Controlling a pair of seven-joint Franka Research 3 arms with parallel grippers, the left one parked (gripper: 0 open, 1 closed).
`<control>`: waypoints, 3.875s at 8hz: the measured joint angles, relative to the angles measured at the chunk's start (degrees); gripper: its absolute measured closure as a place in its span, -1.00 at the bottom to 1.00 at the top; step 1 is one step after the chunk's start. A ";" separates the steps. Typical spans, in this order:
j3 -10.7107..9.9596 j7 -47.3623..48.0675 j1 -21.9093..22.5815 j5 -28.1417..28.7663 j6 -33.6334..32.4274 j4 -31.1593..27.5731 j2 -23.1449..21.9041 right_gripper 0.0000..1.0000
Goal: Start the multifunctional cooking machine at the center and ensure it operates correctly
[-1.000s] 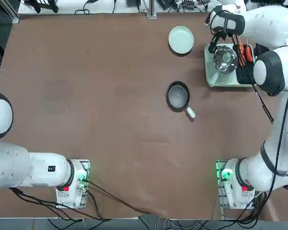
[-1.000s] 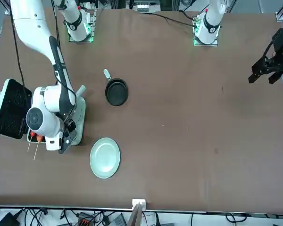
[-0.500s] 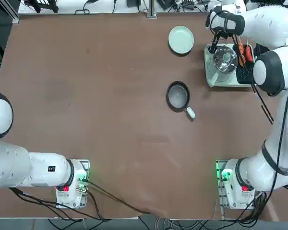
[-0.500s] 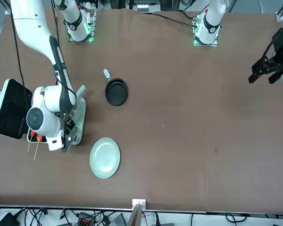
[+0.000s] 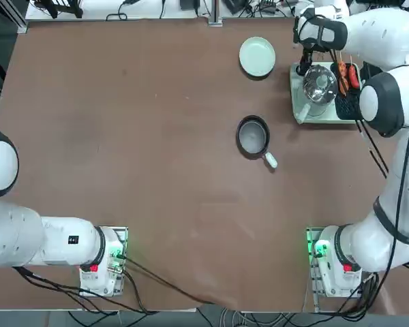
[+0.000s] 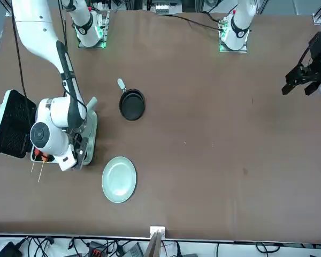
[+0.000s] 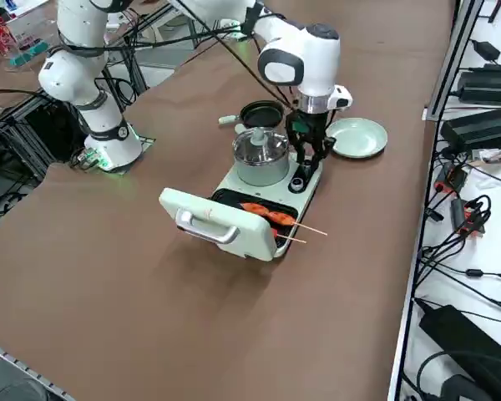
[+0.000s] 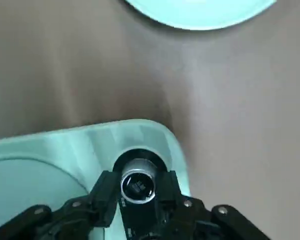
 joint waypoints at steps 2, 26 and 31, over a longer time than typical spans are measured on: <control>0.01 -5.08 0.07 -0.07 -0.22 0.17 -0.01 0.16; -0.80 -18.59 -0.40 5.57 -6.04 5.13 -0.42 -1.00; -3.02 5.57 -1.39 5.54 -22.73 12.52 -4.62 -1.00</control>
